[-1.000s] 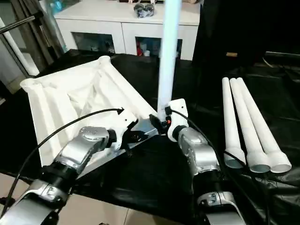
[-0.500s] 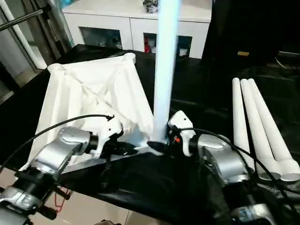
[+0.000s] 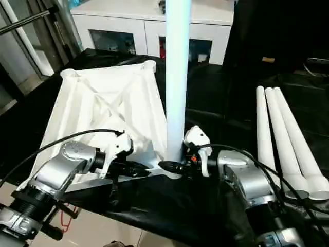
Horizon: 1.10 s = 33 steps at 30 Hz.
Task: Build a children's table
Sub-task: Rotate leg to tighten
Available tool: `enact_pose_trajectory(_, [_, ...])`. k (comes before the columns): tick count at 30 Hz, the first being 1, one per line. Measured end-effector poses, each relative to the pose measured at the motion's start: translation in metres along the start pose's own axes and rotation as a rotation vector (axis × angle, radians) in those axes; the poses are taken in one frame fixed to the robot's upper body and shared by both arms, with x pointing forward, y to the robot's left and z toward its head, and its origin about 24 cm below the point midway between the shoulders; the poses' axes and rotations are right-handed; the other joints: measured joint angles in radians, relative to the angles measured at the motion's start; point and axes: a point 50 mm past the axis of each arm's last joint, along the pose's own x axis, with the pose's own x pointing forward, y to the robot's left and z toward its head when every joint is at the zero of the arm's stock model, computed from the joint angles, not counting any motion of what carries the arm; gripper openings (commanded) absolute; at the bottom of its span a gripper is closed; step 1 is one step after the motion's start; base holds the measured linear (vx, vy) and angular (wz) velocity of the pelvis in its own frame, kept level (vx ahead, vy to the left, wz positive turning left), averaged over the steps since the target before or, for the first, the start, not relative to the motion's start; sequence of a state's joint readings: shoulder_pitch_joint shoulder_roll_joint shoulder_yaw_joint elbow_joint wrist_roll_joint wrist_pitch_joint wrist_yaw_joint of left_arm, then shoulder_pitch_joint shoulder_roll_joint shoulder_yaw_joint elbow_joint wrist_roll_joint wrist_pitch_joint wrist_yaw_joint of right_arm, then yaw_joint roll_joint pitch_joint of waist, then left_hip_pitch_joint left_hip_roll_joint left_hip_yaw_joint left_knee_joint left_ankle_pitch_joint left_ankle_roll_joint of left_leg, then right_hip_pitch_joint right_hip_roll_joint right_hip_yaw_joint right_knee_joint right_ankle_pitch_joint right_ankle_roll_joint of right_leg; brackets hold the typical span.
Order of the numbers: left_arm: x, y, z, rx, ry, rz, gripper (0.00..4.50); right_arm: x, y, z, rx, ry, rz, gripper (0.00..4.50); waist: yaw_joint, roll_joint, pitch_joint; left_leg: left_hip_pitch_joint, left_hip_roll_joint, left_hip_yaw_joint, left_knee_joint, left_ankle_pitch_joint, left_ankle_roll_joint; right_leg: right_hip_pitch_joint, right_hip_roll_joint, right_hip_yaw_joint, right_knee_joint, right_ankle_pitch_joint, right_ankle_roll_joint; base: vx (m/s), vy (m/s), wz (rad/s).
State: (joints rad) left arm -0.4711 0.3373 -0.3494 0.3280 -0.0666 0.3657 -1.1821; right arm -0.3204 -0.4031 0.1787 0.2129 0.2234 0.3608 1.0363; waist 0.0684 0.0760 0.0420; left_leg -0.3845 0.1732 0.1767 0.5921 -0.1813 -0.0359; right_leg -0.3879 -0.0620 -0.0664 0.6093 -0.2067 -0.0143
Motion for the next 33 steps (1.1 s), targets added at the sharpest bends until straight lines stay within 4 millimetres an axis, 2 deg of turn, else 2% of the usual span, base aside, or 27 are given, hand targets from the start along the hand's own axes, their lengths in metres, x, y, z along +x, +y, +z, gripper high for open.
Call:
enact_pose_trajectory(6, [0.021, 0.011, 0.008, -0.071, -0.055, 0.170, 0.00, 0.012, -0.019, -0.003, 0.092, -0.076, -0.309, 2.65, -0.017, -0.001, -0.001, 0.012, 0.000, 0.000, 0.002, 0.000, 0.000, 0.008, 0.000, 0.001, 0.000, -0.001, 0.002, 0.000, 0.000, 0.00])
enact_pose_trajectory(8, [0.033, 0.017, 0.015, -0.097, -0.065, 0.255, 0.00, 0.022, -0.030, 0.003, 0.135, -0.101, -0.457, 2.64, -0.031, 0.001, 0.000, 0.015, -0.001, 0.001, 0.002, 0.000, 0.000, 0.010, -0.001, 0.002, 0.000, -0.003, 0.005, 0.000, 0.000, 0.00])
enact_pose_trajectory(14, [0.051, 0.023, 0.026, -0.135, -0.071, 0.375, 0.00, 0.039, -0.041, 0.008, 0.183, -0.114, -0.693, 2.64, -0.036, 0.005, -0.003, 0.018, -0.001, 0.000, 0.000, 0.000, 0.000, 0.013, -0.001, 0.001, 0.000, -0.003, 0.006, 0.000, 0.000, 0.00])
enact_pose_trajectory(15, [0.051, 0.023, 0.026, -0.130, -0.070, 0.377, 0.00, 0.040, -0.040, 0.009, 0.183, -0.118, -0.696, 2.99, -0.035, 0.005, -0.003, 0.018, -0.001, 0.000, 0.000, 0.000, 0.000, 0.013, -0.001, 0.001, 0.000, -0.003, 0.006, 0.000, 0.000, 0.00])
enact_pose_trajectory(17, [0.051, 0.023, 0.027, -0.101, -0.064, 0.369, 0.00, 0.040, -0.040, 0.008, 0.175, -0.122, -0.690, 3.34, -0.035, 0.005, -0.004, 0.017, -0.001, 0.000, -0.001, 0.000, 0.000, 0.013, -0.001, 0.001, 0.000, -0.003, 0.006, 0.000, 0.000, 0.00])
enact_pose_trajectory(23, [0.041, 0.023, 0.023, -0.060, -0.059, 0.336, 0.00, 0.045, -0.035, 0.010, 0.121, -0.127, -0.631, 3.85, -0.039, 0.001, -0.002, 0.013, -0.001, 0.000, -0.003, 0.000, 0.000, 0.007, -0.001, 0.001, 0.000, -0.003, 0.006, 0.000, 0.000, 0.00])
enact_pose_trajectory(27, [0.030, 0.021, 0.019, -0.021, -0.053, 0.286, 0.00, 0.042, -0.031, 0.012, 0.094, -0.137, -0.524, 3.85, -0.036, 0.002, -0.001, 0.009, -0.001, 0.000, -0.005, 0.000, -0.001, 0.004, 0.000, 0.001, -0.001, 0.000, 0.001, 0.000, 0.000, 0.00])
enact_pose_trajectory(33, [0.014, 0.014, 0.012, 0.008, -0.040, 0.142, 0.00, 0.018, -0.020, 0.007, -0.010, -0.071, -0.233, 3.85, -0.011, 0.001, -0.001, -0.003, -0.001, 0.000, -0.003, 0.002, 0.005, -0.003, -0.001, 0.000, -0.002, -0.001, 0.001, 0.000, 0.000, 0.00])
